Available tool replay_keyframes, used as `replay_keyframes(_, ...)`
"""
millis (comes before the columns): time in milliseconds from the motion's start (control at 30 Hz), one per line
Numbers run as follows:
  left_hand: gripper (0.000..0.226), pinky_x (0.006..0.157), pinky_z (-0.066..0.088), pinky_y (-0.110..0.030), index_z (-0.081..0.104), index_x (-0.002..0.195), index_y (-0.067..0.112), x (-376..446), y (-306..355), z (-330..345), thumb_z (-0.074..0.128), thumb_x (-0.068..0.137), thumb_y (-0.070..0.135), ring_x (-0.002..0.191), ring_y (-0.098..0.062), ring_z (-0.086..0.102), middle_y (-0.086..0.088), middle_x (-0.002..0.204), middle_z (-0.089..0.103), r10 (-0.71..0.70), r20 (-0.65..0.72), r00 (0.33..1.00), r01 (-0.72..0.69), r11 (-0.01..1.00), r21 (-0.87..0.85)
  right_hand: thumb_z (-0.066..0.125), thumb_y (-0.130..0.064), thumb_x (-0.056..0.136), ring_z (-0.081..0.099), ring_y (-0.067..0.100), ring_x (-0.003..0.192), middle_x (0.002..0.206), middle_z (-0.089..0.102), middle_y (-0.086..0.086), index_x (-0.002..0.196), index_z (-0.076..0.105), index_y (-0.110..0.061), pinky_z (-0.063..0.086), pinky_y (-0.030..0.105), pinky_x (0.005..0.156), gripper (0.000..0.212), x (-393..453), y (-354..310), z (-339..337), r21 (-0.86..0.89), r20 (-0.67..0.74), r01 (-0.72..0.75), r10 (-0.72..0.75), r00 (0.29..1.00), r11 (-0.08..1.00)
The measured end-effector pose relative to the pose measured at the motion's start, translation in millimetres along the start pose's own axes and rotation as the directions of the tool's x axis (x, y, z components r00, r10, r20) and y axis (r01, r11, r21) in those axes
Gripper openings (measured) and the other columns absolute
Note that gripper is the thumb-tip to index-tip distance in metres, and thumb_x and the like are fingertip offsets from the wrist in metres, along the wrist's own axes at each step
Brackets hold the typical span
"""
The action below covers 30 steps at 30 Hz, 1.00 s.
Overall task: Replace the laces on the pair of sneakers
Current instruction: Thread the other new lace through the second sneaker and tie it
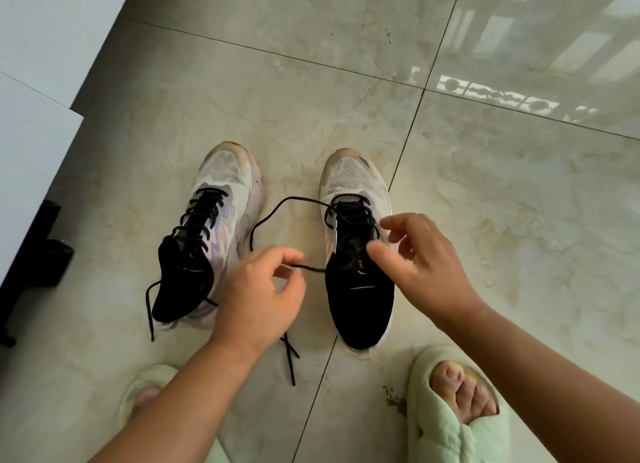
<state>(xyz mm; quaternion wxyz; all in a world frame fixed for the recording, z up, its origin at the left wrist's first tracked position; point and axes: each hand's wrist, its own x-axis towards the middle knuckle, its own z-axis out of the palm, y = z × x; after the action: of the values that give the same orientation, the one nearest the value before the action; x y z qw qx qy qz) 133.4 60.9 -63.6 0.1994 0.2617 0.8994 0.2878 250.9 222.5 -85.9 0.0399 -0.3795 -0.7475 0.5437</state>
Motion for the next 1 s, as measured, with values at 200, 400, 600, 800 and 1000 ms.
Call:
replay_keyframes(200,0.029,0.068,0.042,-0.008,0.063,0.104,0.028,3.2,28.4,15.9,0.056,0.078,0.038,0.084,0.006,0.057,0.019,0.089,0.061,0.072,0.071,0.995,-0.067,0.996,-0.059,0.064,-0.025,0.079,0.058,0.007,0.074,0.081,0.064,-0.003,0.08,0.065,-0.021,0.047,0.019,0.065,0.004,23.2,-13.7,-0.1,0.045,-0.02,-0.084,0.085,0.996,0.995)
replay_keyframes(400,0.01,0.057,0.031,-0.005,0.059,0.078,0.017,4.8,28.9,20.6,0.066,0.083,0.022,0.063,0.002,0.044,0.015,0.057,0.034,0.129,-0.036,0.991,-0.128,0.992,0.015,0.065,-0.017,0.072,0.047,0.008,0.049,0.061,0.062,0.008,0.066,0.062,-0.005,0.036,0.013,0.042,0.013,34.4,-16.6,1.8,-0.106,-0.052,-0.175,0.171,0.984,0.979)
replay_keyframes(600,0.018,0.06,0.035,-0.01,0.057,0.072,0.015,3.4,28.6,13.2,0.056,0.086,0.025,0.065,-0.009,0.046,0.006,0.068,0.048,0.14,-0.052,0.989,-0.146,0.979,-0.142,0.066,-0.02,0.081,0.046,-0.004,0.041,0.041,0.049,-0.01,0.06,0.059,-0.007,0.033,0.007,0.038,0.027,31.5,-17.1,-6.6,-0.041,-0.023,-0.176,0.176,0.984,0.983)
replay_keyframes(800,0.024,0.073,0.04,-0.01,0.05,0.054,0.006,-1.7,35.6,19.7,0.057,0.075,0.015,0.088,-0.009,0.059,0.0,0.096,0.064,0.13,0.073,0.989,-0.07,0.836,-0.544,0.071,-0.013,0.076,0.036,0.0,0.034,0.044,0.048,-0.012,0.064,0.06,-0.01,0.029,0.011,0.036,0.017,30.5,-18.1,-12.1,0.213,0.074,-0.26,0.25,0.965,0.942)
replay_keyframes(1000,0.029,0.051,0.041,-0.021,0.061,0.05,0.026,3.6,39.7,25.7,0.049,0.071,0.011,0.053,-0.014,0.055,-0.01,0.064,0.063,-0.015,0.187,0.982,0.139,0.725,-0.675,0.061,0.0,0.076,0.046,-0.002,0.045,0.061,0.056,-0.006,0.083,0.065,-0.018,0.037,0.009,0.044,0.02,36.1,-21.6,-7.3,0.138,0.088,-0.201,0.19,0.978,0.97)
